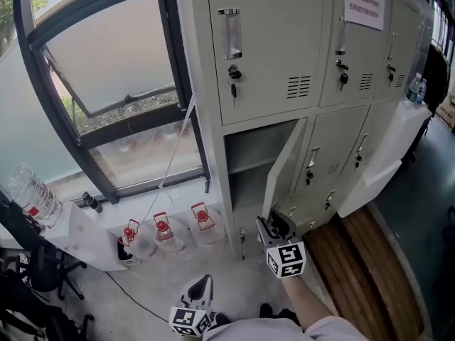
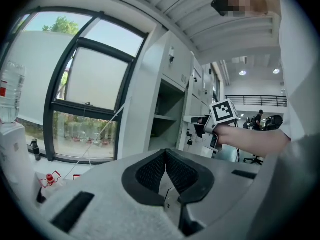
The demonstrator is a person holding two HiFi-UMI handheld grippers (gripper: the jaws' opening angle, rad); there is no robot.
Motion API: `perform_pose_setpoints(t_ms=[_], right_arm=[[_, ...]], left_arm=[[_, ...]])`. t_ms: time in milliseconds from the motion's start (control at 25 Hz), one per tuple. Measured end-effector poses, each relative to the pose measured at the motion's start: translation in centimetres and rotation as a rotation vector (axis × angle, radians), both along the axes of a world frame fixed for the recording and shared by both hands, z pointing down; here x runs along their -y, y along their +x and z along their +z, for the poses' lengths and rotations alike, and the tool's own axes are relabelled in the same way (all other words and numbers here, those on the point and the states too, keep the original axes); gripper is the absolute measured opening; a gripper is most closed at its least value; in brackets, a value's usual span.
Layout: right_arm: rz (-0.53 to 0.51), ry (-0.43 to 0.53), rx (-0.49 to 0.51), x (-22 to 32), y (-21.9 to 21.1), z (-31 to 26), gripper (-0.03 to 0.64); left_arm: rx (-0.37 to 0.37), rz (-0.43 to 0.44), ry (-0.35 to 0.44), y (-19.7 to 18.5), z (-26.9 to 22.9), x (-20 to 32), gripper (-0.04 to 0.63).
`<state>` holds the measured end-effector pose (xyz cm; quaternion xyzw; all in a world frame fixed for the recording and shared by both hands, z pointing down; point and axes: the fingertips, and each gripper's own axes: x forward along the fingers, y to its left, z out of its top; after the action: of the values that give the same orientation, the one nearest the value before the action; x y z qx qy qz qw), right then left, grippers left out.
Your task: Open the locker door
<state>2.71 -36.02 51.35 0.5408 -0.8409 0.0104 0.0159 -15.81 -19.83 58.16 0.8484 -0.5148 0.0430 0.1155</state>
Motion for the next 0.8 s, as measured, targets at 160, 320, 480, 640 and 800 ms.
perform_pose_setpoints(t_ms=[160,320,480,640,800], right_arm=[[0.055,0.009,0.003,-0.9,2.5,-0.2,0.167],[0.090,0.009,0.001,-2.0,4.4,-0.1,0.167],[0.141,0.007,0.015,-3.0,6.5,-0.1,0.167],[0.187,0.008,0.014,-3.9,8.6,-0.1,0.167],[0.239,0.005,0.014,-4.5,10.9,0.1,0.167]], left_arm=[[-0.001,0.050,0.000,1.5,0.0,0.6,0.011],[-0.004,0.105,-0.001,3.3,0.1,1.0,0.011],[-0.006,0.158,0.000,5.1,0.2,1.4,0.011],[-0.011,0.190,0.003,6.3,0.1,2.0,0.011],[-0.011,0.216,0.004,7.3,0.2,2.4,0.011]])
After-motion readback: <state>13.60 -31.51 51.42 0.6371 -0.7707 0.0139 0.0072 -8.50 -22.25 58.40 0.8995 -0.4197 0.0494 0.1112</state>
